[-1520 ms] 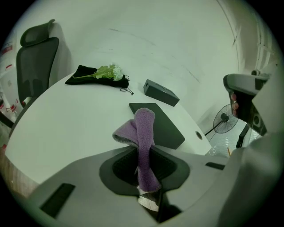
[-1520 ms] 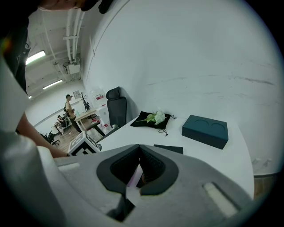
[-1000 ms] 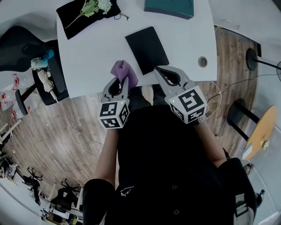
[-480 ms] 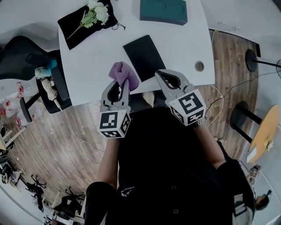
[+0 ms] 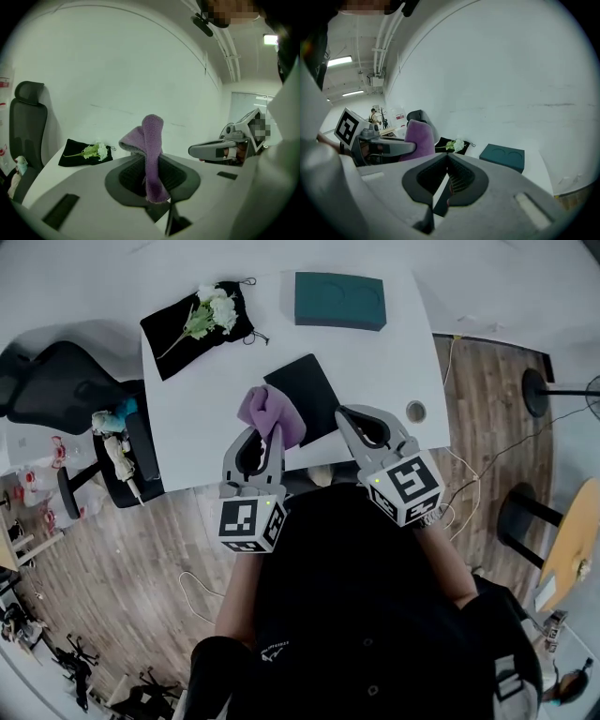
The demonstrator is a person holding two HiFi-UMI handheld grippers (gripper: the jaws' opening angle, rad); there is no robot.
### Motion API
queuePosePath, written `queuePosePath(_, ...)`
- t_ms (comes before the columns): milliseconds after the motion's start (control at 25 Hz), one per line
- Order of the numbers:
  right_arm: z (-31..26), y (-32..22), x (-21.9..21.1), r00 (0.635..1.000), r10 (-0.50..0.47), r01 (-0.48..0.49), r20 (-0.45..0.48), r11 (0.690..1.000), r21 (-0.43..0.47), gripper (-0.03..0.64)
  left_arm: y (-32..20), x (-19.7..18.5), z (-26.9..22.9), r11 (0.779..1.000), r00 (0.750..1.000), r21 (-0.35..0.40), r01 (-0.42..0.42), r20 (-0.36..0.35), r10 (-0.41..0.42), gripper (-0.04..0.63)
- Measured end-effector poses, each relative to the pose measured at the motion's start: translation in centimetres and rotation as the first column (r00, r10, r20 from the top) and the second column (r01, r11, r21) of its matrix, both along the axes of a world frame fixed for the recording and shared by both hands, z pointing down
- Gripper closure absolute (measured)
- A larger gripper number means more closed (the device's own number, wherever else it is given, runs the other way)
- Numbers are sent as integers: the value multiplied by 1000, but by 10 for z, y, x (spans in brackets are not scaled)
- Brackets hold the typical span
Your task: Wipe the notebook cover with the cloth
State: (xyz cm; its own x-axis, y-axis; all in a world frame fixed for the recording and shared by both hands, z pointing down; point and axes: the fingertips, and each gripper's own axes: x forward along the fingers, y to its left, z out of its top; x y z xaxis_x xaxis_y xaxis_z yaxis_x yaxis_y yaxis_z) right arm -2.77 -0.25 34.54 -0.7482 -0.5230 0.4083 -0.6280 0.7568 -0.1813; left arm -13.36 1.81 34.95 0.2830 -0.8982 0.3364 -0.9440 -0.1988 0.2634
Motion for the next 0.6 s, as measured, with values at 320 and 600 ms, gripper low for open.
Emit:
queuePosePath(320,-51,-22,15,998,20,-27,65,994,103,614,-9,-4,-49,993,999,104,47,14,-49,526)
queuePosePath(600,-112,-48,30,983,46,-80,177,978,191,614,-12,-14,-97,977,993,203,68,81,-86,526)
